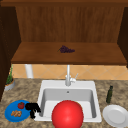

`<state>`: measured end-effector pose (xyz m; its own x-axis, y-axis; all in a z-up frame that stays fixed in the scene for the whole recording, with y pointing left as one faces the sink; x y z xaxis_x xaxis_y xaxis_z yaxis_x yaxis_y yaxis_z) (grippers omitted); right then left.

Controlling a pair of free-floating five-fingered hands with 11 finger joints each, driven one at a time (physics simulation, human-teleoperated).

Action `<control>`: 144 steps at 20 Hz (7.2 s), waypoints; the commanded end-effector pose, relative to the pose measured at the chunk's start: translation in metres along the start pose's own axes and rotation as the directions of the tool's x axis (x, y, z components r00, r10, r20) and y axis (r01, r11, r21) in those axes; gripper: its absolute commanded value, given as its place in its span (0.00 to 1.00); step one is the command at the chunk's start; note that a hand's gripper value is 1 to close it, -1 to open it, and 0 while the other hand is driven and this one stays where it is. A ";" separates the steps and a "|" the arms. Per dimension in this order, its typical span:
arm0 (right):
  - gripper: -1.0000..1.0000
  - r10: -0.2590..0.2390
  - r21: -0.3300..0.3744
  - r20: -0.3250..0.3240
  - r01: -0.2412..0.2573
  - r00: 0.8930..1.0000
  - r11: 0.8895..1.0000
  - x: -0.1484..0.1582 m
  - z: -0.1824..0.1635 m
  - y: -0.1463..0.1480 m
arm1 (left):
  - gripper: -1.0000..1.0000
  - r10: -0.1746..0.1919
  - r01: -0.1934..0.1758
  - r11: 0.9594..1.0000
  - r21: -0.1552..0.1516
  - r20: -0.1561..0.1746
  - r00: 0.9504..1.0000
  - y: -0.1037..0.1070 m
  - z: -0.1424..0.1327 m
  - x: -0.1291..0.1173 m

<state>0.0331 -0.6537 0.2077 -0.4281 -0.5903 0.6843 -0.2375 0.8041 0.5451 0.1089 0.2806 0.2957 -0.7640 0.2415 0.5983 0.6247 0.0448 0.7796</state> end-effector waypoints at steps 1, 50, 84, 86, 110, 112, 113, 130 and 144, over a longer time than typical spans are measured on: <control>0.00 0.109 0.055 -0.026 -0.107 0.994 0.993 -0.022 -0.007 0.006 | 0.50 0.000 0.000 1.000 0.000 0.000 1.000 0.000 0.000 0.000; 0.00 0.833 0.500 -0.023 -0.716 0.552 0.488 -0.138 -0.008 0.133 | 0.50 0.000 0.000 1.000 0.000 0.000 1.000 0.000 0.000 0.000; 0.00 0.911 0.587 0.222 -0.794 0.346 0.159 -0.141 -0.033 0.154 | 0.50 0.000 0.000 1.000 0.000 0.000 1.000 0.000 0.000 0.000; 0.00 0.910 0.588 0.239 -0.797 0.339 0.142 -0.144 -0.037 0.158 | 0.50 0.000 0.000 1.000 0.000 0.000 1.000 0.000 0.000 0.000; 0.00 0.922 0.658 0.361 -0.739 0.143 -0.143 -0.113 -0.081 0.178 | 0.50 0.000 0.000 1.000 0.000 0.000 1.000 0.000 0.000 0.000; 0.00 0.932 0.647 0.348 -0.747 0.106 -0.156 -0.107 -0.089 0.182 | 0.50 0.000 0.000 1.000 0.000 0.000 1.000 0.000 0.000 0.000; 0.00 0.935 0.640 0.344 -0.750 0.087 -0.165 -0.105 -0.091 0.185 | 0.50 0.000 0.000 1.000 0.000 0.000 1.000 0.000 0.000 0.000; 0.00 0.989 0.616 0.078 -0.774 -0.129 -0.149 -0.047 -0.143 0.234 | 0.50 0.000 0.000 1.000 0.000 0.000 1.000 0.000 0.000 0.000; 0.00 0.942 0.620 -0.127 -0.766 -0.312 -0.170 -0.017 -0.186 0.278 | 0.50 0.000 0.000 1.000 0.000 0.000 1.000 0.000 0.000 0.000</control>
<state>0.1335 -0.4426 0.4326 -0.0346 0.9171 0.3971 -0.1393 0.3890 -0.9106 0.1089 0.2806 0.2957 -0.7640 0.2415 0.5983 0.6247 0.0448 0.7796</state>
